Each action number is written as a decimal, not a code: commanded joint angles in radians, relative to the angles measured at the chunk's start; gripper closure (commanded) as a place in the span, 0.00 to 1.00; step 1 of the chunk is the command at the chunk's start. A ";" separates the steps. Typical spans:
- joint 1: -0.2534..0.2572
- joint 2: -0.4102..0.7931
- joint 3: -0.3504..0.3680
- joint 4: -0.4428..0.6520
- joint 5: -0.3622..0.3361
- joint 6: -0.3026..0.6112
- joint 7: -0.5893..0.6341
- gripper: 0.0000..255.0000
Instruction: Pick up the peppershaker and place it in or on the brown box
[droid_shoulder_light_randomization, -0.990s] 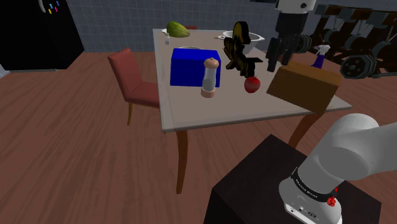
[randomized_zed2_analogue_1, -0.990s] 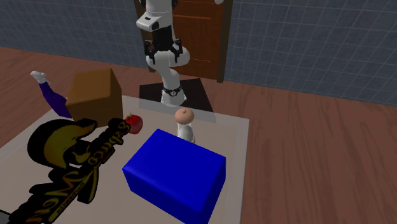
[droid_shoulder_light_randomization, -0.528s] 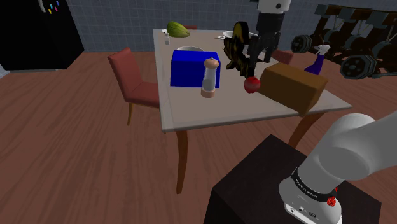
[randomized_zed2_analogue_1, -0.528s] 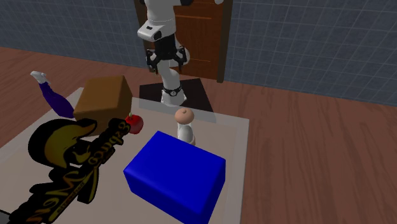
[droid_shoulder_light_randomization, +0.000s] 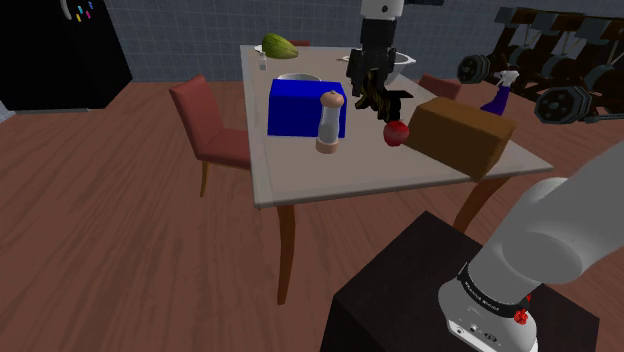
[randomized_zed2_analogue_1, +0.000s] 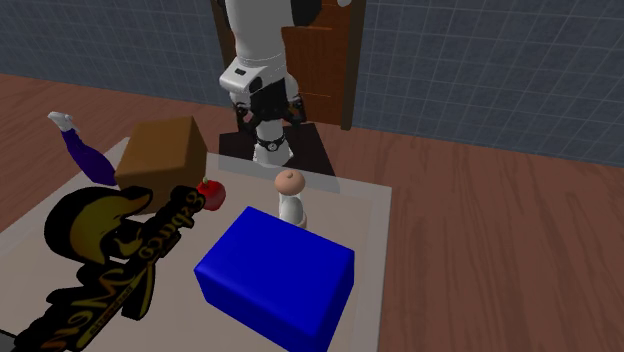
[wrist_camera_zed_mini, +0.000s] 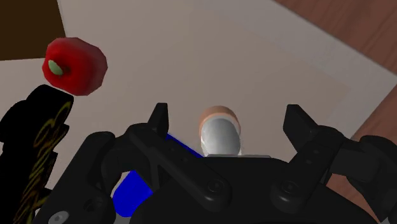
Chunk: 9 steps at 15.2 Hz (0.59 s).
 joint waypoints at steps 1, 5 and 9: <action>0.004 0.078 -0.001 0.069 0.014 0.009 0.000 0.00; 0.007 0.238 -0.004 0.231 0.043 0.007 -0.005 0.00; 0.009 0.269 -0.002 0.223 0.050 0.046 -0.006 0.00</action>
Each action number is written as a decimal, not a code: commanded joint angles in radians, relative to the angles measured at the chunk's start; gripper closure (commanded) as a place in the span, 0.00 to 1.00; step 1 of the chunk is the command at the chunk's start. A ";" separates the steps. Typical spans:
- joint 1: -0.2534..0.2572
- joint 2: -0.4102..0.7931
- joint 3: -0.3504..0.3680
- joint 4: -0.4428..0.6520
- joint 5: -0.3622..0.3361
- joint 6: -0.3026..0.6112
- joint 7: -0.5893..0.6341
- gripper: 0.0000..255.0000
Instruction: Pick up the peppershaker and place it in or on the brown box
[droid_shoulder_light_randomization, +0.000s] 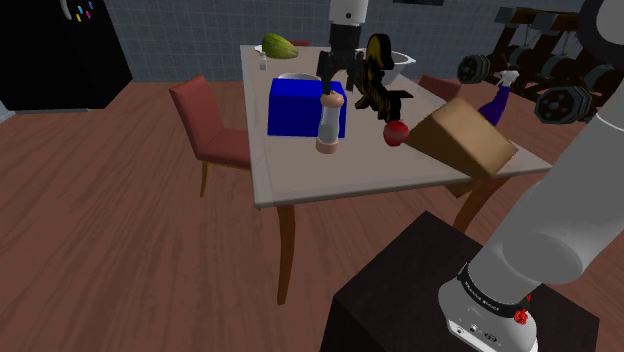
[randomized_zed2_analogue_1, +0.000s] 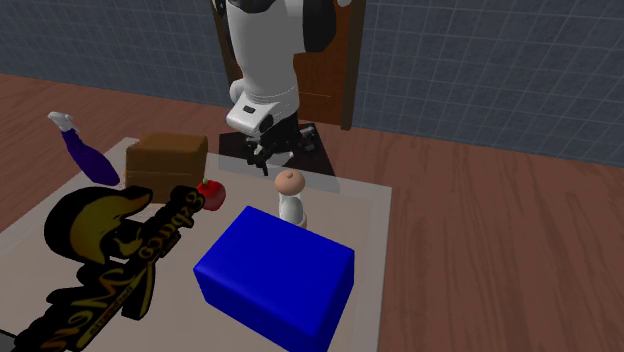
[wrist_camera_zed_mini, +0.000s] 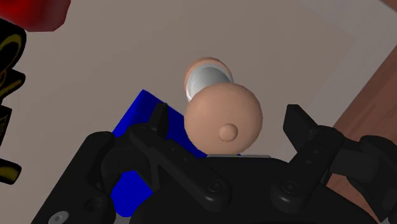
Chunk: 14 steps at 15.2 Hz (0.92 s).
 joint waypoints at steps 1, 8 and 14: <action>0.001 -0.002 0.001 -0.026 0.001 0.025 0.001 0.00; 0.003 -0.008 0.003 -0.081 0.001 0.074 0.000 0.00; 0.003 -0.008 0.003 -0.081 0.001 0.074 0.000 1.00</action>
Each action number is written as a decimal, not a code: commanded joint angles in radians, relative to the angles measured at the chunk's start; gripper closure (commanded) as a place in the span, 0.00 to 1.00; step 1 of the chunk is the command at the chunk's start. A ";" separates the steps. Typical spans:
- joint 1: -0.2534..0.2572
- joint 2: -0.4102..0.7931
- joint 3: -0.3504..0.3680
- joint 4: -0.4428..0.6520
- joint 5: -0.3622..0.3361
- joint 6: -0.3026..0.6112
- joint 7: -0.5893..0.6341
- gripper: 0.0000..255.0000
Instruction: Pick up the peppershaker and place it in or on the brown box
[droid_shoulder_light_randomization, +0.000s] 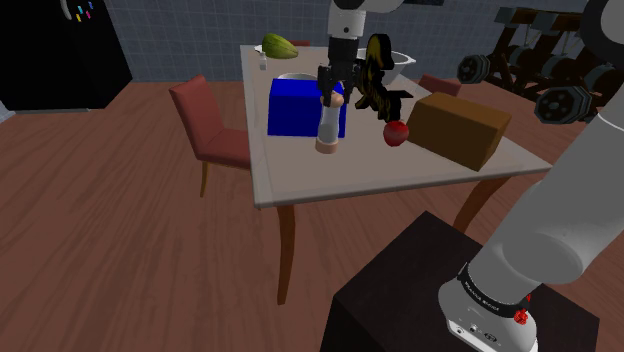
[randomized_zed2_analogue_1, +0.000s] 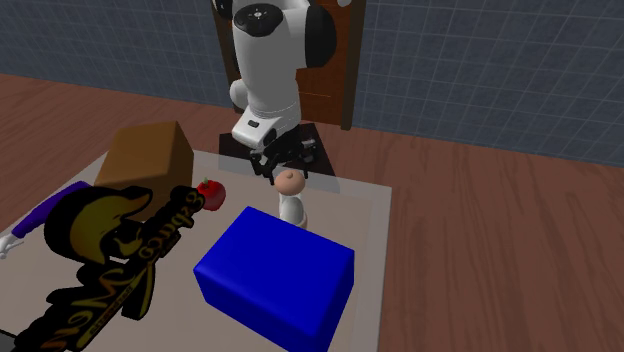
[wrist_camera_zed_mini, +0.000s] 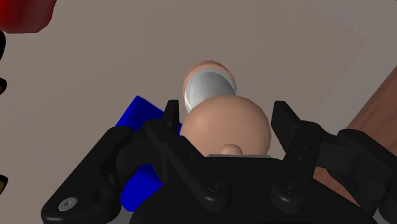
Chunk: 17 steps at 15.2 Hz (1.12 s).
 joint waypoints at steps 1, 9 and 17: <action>0.000 0.000 0.000 0.000 0.000 0.000 0.000 1.00; 0.000 0.000 0.000 0.000 0.000 0.000 0.000 1.00; -0.001 0.008 -0.001 0.116 0.000 -0.109 0.007 1.00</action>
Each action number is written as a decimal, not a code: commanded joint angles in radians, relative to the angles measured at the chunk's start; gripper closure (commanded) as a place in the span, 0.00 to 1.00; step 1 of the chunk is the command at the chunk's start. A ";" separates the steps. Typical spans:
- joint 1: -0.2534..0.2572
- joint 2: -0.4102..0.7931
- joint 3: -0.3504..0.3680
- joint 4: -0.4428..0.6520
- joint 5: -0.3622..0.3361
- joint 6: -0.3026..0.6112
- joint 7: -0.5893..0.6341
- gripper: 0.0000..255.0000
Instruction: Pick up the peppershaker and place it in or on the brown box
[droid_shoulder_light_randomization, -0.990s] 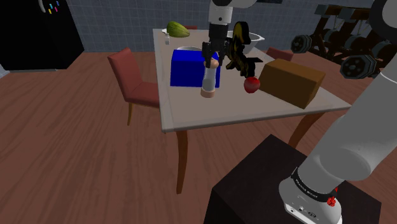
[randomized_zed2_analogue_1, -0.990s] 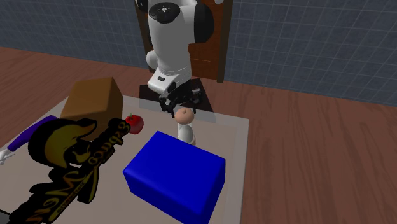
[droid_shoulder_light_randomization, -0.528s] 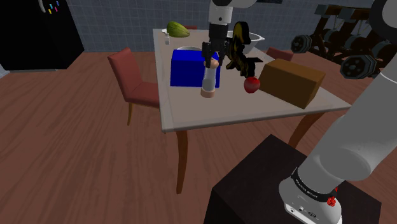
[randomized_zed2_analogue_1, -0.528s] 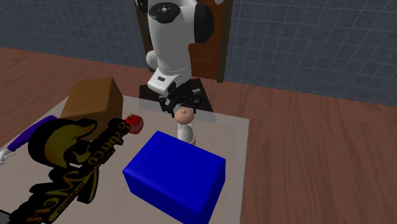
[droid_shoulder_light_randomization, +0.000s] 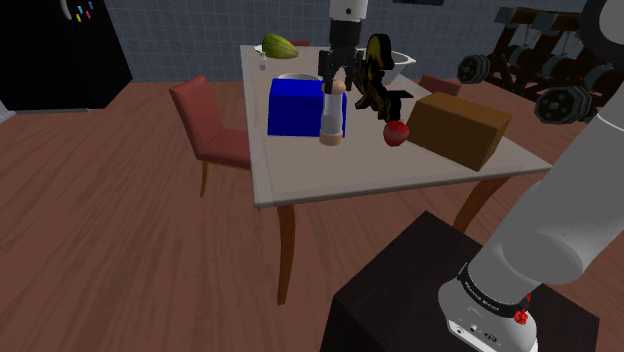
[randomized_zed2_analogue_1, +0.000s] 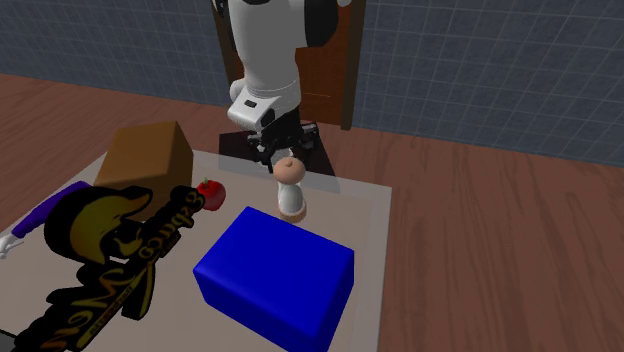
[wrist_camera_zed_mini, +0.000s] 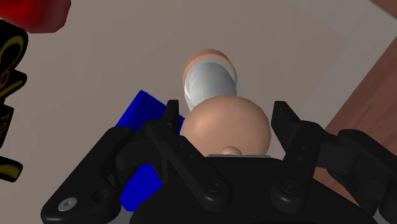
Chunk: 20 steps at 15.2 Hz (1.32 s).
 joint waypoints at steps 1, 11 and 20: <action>-0.001 0.006 -0.001 0.035 0.000 -0.029 0.000 1.00; -0.003 0.042 -0.003 0.215 0.002 -0.174 0.008 1.00; -0.006 0.103 -0.005 0.421 0.008 -0.318 0.015 1.00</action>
